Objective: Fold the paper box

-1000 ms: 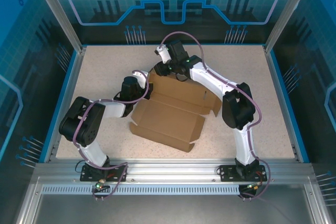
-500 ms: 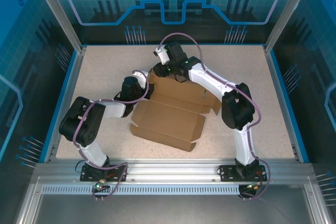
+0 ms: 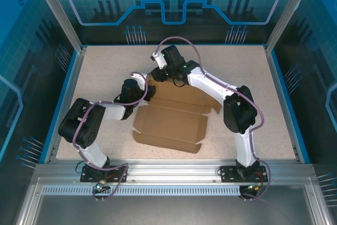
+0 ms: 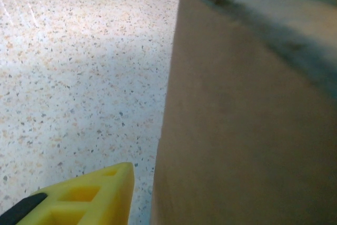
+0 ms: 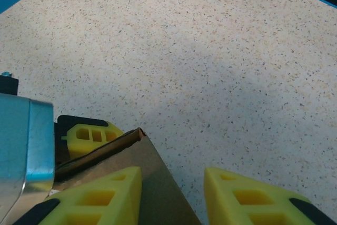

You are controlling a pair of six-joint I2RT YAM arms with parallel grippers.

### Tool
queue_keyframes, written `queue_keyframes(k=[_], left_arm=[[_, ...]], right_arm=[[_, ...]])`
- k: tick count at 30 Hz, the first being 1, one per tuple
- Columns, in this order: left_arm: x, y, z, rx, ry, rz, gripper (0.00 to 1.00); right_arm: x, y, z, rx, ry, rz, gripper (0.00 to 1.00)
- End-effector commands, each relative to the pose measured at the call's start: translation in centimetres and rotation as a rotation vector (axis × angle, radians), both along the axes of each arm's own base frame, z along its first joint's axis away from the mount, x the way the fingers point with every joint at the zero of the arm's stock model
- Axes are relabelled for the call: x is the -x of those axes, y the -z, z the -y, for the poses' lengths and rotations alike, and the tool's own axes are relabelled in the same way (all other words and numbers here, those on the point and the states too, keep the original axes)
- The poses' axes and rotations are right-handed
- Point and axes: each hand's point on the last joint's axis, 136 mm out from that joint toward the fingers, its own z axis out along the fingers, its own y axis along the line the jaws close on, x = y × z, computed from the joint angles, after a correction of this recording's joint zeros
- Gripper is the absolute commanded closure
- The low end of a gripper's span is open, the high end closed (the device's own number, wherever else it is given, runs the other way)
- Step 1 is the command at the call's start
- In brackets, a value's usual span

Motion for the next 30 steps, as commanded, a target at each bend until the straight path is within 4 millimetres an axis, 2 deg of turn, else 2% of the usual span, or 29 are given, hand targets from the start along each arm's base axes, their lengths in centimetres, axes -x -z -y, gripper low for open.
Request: queue_keyframes(k=[1,7,15,17,22,30], left_arm=[[0.6,-0.9,0.1,0.052,-0.009,0.009,0.56],[1.5,-0.2,-0.3,0.070,-0.020,0.011,0.56],[2.2,-0.5,-0.5,0.084,-0.023,0.030,0.55],[2.4,-0.6,-0.6,0.084,-0.024,0.032,0.58],[2.4,-0.7,-0.7,0.079,-0.028,0.047,0.77],[0.8,-1.4,0.0,0.150,-0.030,0.064,0.87]], right_arm=[[1.7,1.0,0.4,0.043,0.004,-0.033,0.64],[2.3,0.9,0.4,0.044,0.006,-0.024,0.64],[2.8,0.3,0.4,0.052,0.004,-0.001,0.64],[2.9,0.2,0.4,0.055,0.005,0.006,0.64],[3.0,-0.3,0.2,0.053,-0.006,0.019,0.64],[3.6,-1.4,-0.6,0.014,-0.040,0.023,0.64]])
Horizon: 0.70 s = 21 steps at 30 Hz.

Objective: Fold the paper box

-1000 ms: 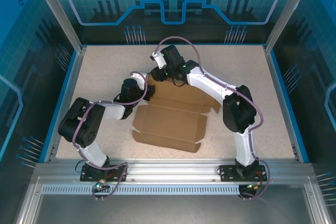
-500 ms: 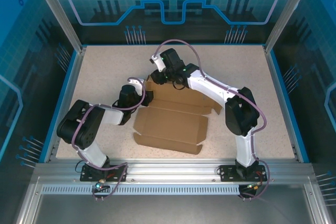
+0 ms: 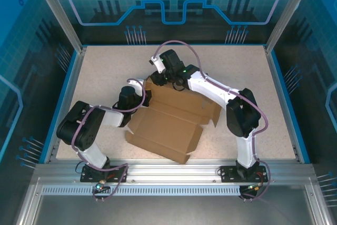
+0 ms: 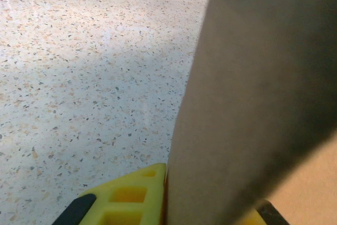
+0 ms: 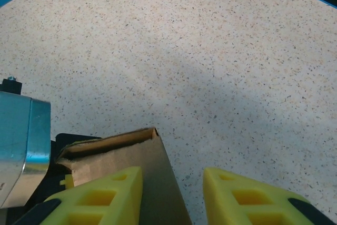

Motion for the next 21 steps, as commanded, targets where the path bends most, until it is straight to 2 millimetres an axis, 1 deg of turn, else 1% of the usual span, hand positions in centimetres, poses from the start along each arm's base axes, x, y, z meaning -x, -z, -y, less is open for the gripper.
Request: queue_keyframes(k=[1,5,6,9,11,14,21], left_arm=[[-1.5,-2.4,0.7,0.083,-0.006,0.067,0.88],[-2.0,-3.3,1.0,0.125,-0.007,0.116,0.87],[-2.2,-3.2,1.1,0.133,-0.010,0.111,0.85],[-2.5,-3.1,1.2,0.143,-0.017,0.098,0.82],[-2.5,-3.0,1.1,0.146,-0.023,0.090,0.78],[-2.3,-2.7,1.1,0.153,-0.024,0.073,0.73],[-1.1,-1.8,0.8,0.160,-0.023,0.042,0.63]], right_arm=[[1.8,-1.1,-0.5,-0.004,-0.045,-0.008,0.64],[2.1,-1.0,-0.8,-0.001,-0.054,-0.009,0.64],[2.1,-1.0,-0.7,0.003,-0.051,-0.008,0.64],[2.3,-0.6,-0.3,0.014,-0.040,-0.011,0.65],[2.5,-0.2,-0.1,0.018,-0.037,-0.015,0.65],[2.7,0.4,0.2,0.021,-0.035,-0.022,0.65],[3.5,1.7,0.4,0.033,-0.038,-0.040,0.65]])
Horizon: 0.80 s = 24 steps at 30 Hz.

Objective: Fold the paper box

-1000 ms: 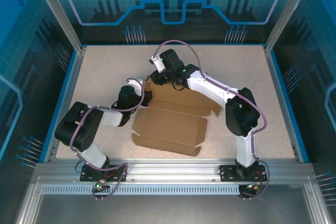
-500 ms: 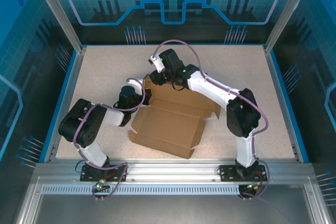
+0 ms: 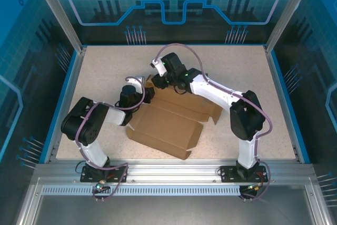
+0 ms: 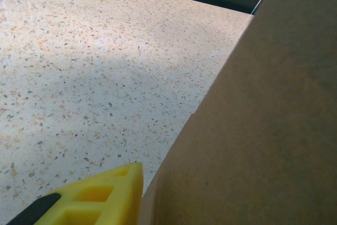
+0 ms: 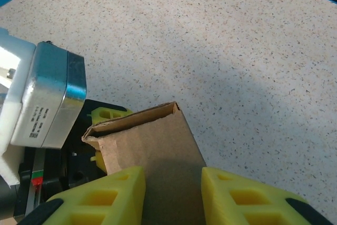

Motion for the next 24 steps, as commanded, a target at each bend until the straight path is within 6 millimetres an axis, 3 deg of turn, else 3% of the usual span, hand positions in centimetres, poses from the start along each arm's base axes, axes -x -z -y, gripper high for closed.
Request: queue_keyframes(k=[1,7,13,24], left_arm=[[0.4,-1.3,0.4,0.033,0.021,0.038,0.61],[1.0,-0.7,0.2,0.008,0.028,0.016,0.55],[1.7,-0.2,-0.6,-0.031,0.014,0.011,0.55],[0.9,-0.4,0.2,-0.051,0.053,0.017,0.77]], right_arm=[[2.0,1.6,0.0,0.038,-0.024,-0.049,0.65],[2.5,2.1,0.1,0.055,-0.021,-0.051,0.66],[2.6,2.0,0.0,0.069,-0.023,-0.045,0.66],[2.4,1.5,-0.2,0.090,-0.027,-0.031,0.66]])
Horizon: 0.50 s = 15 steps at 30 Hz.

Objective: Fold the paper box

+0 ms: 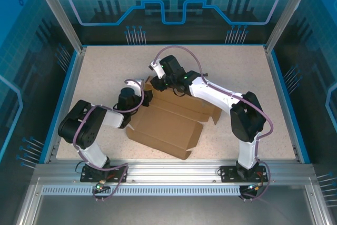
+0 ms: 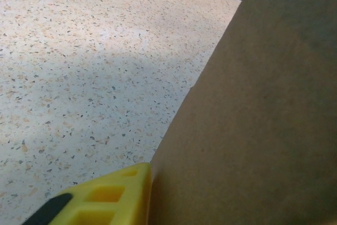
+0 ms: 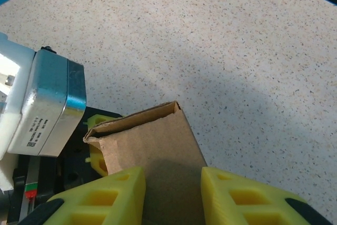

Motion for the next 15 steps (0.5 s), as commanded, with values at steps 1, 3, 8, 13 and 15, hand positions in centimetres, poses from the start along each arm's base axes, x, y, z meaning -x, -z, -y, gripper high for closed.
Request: queue_keyframes(k=[1,3,8,13,15], left_arm=[[-0.8,-1.0,0.5,-0.012,0.029,0.029,0.78],[-0.8,-0.9,0.5,-0.017,0.027,0.030,0.82],[-0.9,-1.1,0.5,-0.037,0.033,0.039,0.89],[-0.9,-1.5,0.2,-0.065,0.027,0.051,0.95],[-0.8,-1.8,0.1,-0.070,0.024,0.056,0.96]], right_arm=[[1.4,1.4,0.3,0.081,-0.023,-0.046,0.65],[1.2,1.1,0.2,0.083,-0.024,-0.041,0.66],[0.7,-0.1,0.2,0.079,-0.020,-0.023,0.65],[0.2,-2.2,0.4,0.074,-0.007,0.014,0.62],[0.0,-3.4,0.7,0.069,0.000,0.032,0.61]])
